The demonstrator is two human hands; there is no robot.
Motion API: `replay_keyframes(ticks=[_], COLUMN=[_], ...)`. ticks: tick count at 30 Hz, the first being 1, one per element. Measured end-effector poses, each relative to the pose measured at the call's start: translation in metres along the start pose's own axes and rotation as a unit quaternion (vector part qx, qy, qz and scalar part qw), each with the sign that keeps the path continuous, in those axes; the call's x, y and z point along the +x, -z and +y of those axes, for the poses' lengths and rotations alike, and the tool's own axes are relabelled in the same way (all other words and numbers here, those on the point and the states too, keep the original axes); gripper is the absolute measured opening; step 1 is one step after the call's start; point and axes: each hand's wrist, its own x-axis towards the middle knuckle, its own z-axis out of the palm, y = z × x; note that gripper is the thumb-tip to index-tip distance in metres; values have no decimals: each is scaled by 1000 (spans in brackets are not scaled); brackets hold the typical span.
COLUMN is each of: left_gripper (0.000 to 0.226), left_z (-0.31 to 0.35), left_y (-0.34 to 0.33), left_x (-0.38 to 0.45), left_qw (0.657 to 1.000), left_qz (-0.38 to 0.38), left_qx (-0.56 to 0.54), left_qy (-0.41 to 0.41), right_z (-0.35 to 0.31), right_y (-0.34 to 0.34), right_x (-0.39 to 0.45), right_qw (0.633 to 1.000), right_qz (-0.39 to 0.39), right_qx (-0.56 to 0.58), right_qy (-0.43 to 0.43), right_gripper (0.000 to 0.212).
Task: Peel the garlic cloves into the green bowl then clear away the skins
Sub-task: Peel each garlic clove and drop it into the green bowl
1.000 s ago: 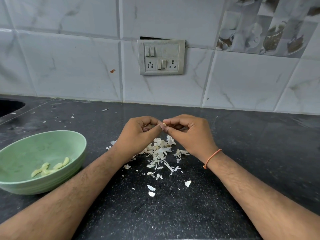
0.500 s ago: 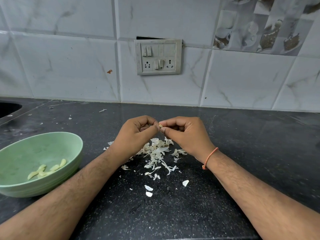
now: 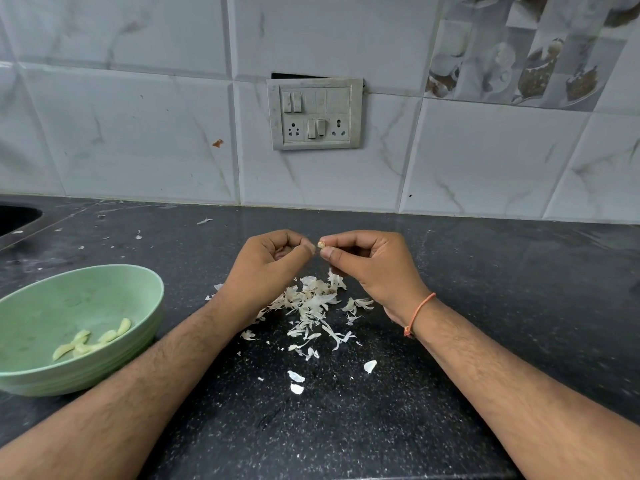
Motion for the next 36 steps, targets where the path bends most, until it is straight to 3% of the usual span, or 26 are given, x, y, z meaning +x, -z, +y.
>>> replay_keyframes(ticks=[6, 22, 29, 36], left_gripper=[11, 13, 13, 15], left_z=[1, -5, -3, -5], left_y=[-1, -2, -4, -4], left_x=[0, 2, 1, 1], left_qw=[1000, 996, 997, 997], left_qz=[10, -37, -37, -42], left_qx=[-18, -63, -59, -46], left_qy=[11, 44, 41, 48], right_z=[2, -2, -5, -9], right_y=[0, -4, -11, -12], right_x=[1, -3, -6, -9], right_qw=[997, 994, 999, 977], right_qz=[-1, 8, -7, -26], right_qx=[-75, -96, 18, 159], right_qy=[29, 48, -27, -142], right_gripper=[17, 16, 15, 13])
